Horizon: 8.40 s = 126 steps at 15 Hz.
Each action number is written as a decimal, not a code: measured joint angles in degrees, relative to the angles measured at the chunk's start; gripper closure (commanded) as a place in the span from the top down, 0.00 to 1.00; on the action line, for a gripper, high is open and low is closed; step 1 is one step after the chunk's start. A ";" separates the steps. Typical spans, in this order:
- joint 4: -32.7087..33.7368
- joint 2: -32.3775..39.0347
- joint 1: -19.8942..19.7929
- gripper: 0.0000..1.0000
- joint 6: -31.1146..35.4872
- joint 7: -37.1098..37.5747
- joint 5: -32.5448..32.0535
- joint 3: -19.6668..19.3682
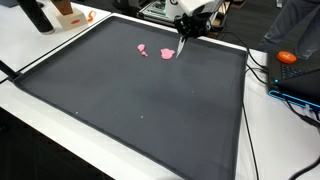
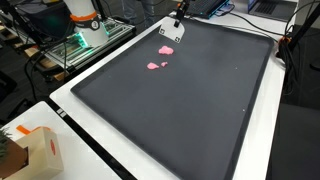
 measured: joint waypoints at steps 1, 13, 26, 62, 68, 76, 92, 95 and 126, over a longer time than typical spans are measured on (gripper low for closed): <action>0.60 0.18 -0.12 0.01 -0.04 -0.12 0.08 -0.28; 10.08 2.86 -6.56 0.01 -2.30 -5.89 9.85 -4.87; 12.40 3.21 -19.67 0.01 -2.79 -15.07 29.47 -11.25; 3.30 2.80 -30.39 0.01 -9.95 -45.76 33.16 -17.63; 1.26 1.33 -29.04 0.01 -9.95 -49.58 30.07 -16.77; -2.82 -2.84 -26.14 0.01 -9.91 -53.96 28.95 -14.74; -7.93 -10.41 -16.73 0.01 -3.06 -55.52 24.47 -9.60; -7.95 -11.88 -15.34 0.01 -2.61 -56.11 24.29 -8.63; -9.15 -21.25 -7.52 0.01 5.26 -62.37 24.54 -5.04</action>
